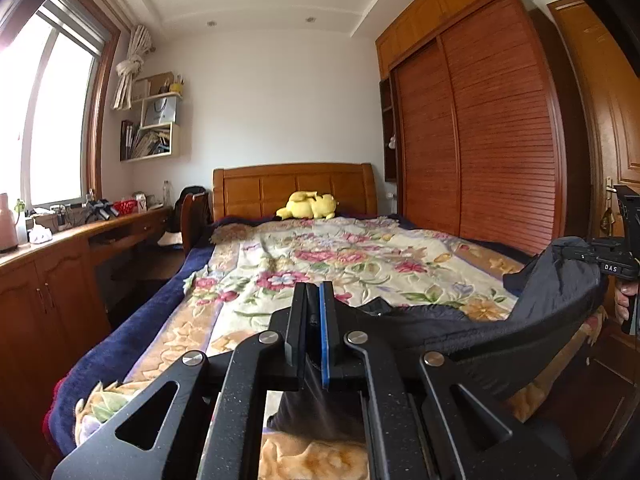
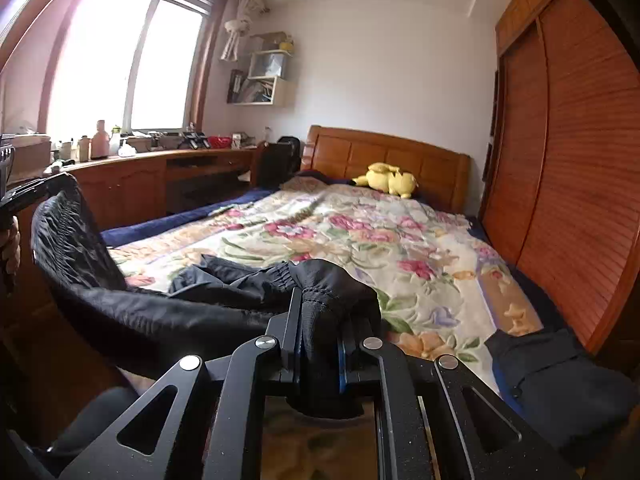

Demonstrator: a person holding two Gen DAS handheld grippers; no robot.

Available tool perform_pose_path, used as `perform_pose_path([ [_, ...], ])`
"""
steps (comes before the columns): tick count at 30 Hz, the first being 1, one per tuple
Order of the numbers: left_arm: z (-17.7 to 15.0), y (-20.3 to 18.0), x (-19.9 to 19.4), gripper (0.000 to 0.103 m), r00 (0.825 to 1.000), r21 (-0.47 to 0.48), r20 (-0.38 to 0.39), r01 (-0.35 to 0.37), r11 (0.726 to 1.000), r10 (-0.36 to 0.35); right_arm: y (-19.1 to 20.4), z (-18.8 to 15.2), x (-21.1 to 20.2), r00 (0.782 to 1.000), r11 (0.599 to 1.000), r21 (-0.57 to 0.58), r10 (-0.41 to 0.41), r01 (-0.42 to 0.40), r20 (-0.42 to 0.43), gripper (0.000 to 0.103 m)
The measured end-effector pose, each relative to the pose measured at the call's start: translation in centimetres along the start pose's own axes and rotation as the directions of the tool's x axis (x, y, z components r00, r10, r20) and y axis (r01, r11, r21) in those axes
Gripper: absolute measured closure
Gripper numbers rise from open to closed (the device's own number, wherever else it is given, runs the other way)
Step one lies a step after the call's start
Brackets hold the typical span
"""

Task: Fold large clothes
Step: 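Grasp the hem with the left gripper while the right gripper grasps the hem too, then fold the held hem up over the jacket toward the collar and release both grippers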

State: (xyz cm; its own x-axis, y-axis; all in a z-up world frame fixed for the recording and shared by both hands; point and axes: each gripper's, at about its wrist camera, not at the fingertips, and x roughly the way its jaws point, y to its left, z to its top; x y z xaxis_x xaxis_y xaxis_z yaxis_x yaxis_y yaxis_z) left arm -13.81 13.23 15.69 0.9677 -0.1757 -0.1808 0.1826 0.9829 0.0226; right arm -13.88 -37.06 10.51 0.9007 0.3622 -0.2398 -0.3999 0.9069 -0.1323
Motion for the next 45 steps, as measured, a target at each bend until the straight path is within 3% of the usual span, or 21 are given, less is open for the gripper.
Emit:
perform_pose_path([
  [12, -1.7, 1.2, 8.0, 0.097, 0.998, 0.007, -0.063, -0.02, 1.0, 0.02, -0.1, 1.5, 5.0, 0.998, 0.999, 0.027, -0.021, 0.022, -0.062, 0.091],
  [17, -2.8, 1.8, 12.3, 0.097, 0.994, 0.032, -0.101, -0.034, 0.999, 0.037, -0.3, 0.9, 8.9, 0.995, 0.998, 0.055, -0.029, 0.034, -0.097, 0.091],
  [26, -6.9, 4.1, 20.4, 0.097, 0.97, 0.001, -0.236, -0.05, 0.999, 0.048, -0.8, 0.0, 16.3, 0.973, 0.999, 0.046, -0.009, 0.021, -0.231, 0.091],
  [35, -4.5, 6.4, 29.2, 0.097, 0.963, -0.027, -0.26, -0.081, 0.996, 0.072, -2.8, 6.2, 21.4, 0.977, 0.998, 0.063, 0.004, 0.009, -0.212, 0.091],
  [45, -2.7, 6.9, 38.7, 0.097, 0.933, 0.047, -0.323, -0.151, 0.987, 0.158, -3.9, 10.4, 30.4, 0.948, 0.994, 0.059, -0.067, 0.09, -0.311, 0.09],
])
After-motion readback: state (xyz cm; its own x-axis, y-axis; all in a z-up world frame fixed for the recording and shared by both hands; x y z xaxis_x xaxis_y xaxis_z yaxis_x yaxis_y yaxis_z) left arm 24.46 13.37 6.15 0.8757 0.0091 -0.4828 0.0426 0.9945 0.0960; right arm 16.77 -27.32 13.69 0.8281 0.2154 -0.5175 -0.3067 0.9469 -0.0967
